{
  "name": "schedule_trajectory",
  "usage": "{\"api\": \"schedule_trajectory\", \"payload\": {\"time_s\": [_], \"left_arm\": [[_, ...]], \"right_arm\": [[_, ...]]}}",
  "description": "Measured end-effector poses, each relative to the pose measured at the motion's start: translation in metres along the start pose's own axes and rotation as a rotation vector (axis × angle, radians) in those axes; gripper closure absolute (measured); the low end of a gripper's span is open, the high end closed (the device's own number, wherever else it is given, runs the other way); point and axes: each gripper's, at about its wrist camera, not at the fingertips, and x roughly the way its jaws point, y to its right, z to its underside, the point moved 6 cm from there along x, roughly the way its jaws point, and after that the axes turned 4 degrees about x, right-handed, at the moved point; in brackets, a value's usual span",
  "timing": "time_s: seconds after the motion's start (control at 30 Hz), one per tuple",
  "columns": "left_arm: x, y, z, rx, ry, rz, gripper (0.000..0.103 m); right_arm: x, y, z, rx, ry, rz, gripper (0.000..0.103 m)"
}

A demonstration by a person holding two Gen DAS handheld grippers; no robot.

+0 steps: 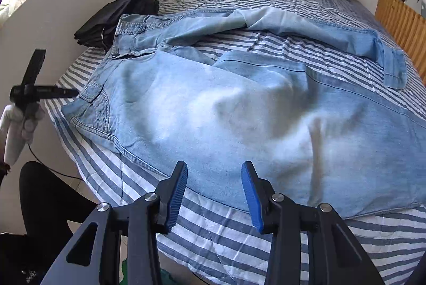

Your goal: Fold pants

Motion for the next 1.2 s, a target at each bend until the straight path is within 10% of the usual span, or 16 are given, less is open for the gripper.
{"api": "schedule_trajectory", "payload": {"time_s": [0.2, 0.37, 0.67, 0.97, 1.1, 1.2], "left_arm": [[-0.003, 0.004, 0.000, 0.015, 0.025, -0.023, 0.092], [-0.012, -0.002, -0.004, -0.006, 0.042, -0.019, 0.094], [0.006, -0.006, -0.005, -0.021, -0.007, -0.019, 0.092], [0.007, -0.003, -0.005, 0.018, 0.006, -0.055, 0.092], [0.005, -0.001, -0.005, 0.035, 0.015, -0.072, 0.094], [-0.001, -0.001, -0.006, 0.017, 0.031, -0.068, 0.097]], "right_arm": [[-0.042, 0.067, 0.004, 0.158, 0.062, 0.082, 0.063], [-0.049, 0.098, -0.032, 0.148, 0.103, 0.129, 0.063], [0.049, 0.042, -0.145, -0.240, 0.017, -0.008, 0.046], [0.126, 0.012, -0.156, -0.419, -0.140, -0.132, 0.045], [0.131, 0.015, -0.147, -0.453, -0.187, -0.123, 0.096], [0.117, 0.022, -0.154, -0.460, -0.138, -0.083, 0.102]]}}
